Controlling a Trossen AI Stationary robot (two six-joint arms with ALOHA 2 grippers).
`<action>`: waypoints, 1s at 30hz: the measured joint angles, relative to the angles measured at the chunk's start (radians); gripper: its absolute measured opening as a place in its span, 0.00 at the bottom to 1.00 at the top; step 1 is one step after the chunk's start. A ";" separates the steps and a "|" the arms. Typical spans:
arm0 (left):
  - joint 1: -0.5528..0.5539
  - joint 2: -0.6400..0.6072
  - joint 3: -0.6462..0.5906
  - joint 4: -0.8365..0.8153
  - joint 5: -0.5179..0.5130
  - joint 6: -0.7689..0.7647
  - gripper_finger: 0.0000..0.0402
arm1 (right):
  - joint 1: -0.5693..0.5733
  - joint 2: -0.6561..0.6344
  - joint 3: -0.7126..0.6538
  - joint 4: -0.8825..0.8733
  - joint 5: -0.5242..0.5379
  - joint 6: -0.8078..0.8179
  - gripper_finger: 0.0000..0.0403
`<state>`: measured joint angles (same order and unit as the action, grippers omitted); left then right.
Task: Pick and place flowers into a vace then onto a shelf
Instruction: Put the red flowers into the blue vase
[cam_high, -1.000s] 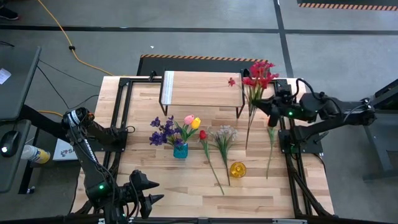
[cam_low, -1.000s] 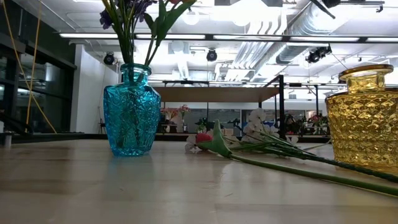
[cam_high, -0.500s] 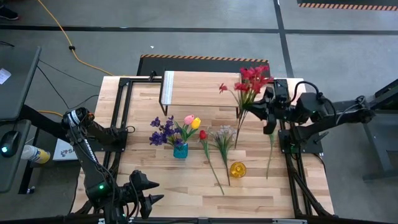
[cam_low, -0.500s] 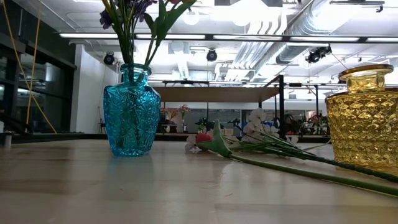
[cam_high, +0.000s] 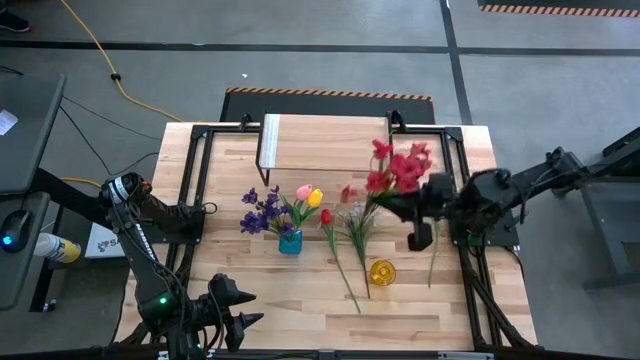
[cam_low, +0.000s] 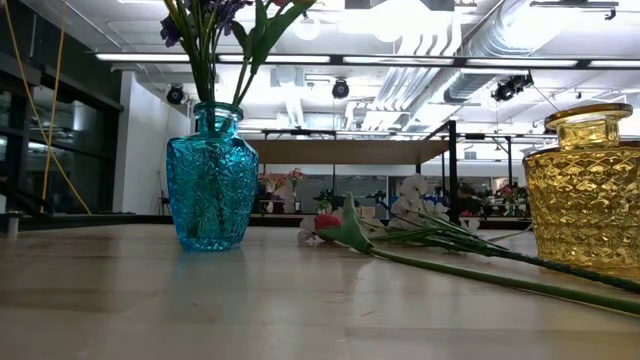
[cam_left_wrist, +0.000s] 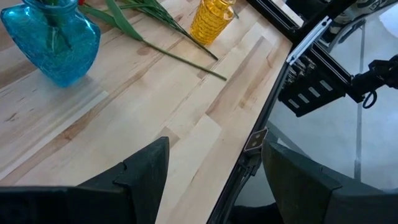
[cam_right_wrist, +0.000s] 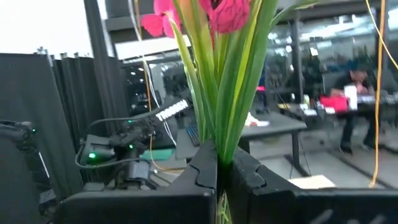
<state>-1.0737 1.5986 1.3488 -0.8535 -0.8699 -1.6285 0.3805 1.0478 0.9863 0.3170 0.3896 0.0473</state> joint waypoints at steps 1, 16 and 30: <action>0.000 0.000 0.000 0.001 0.000 0.000 0.71 | 0.008 0.021 0.000 0.036 -0.001 -0.020 0.01; 0.000 0.000 0.000 0.051 0.101 -0.001 0.71 | 0.027 0.281 0.000 0.410 -0.037 -0.205 0.01; 0.000 0.000 0.000 0.051 0.111 -0.001 0.71 | -0.010 0.469 0.000 0.674 -0.069 -0.300 0.01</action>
<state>-1.0737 1.5982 1.3491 -0.8020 -0.7593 -1.6291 0.3709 1.5169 0.9863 0.9914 0.3209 -0.2522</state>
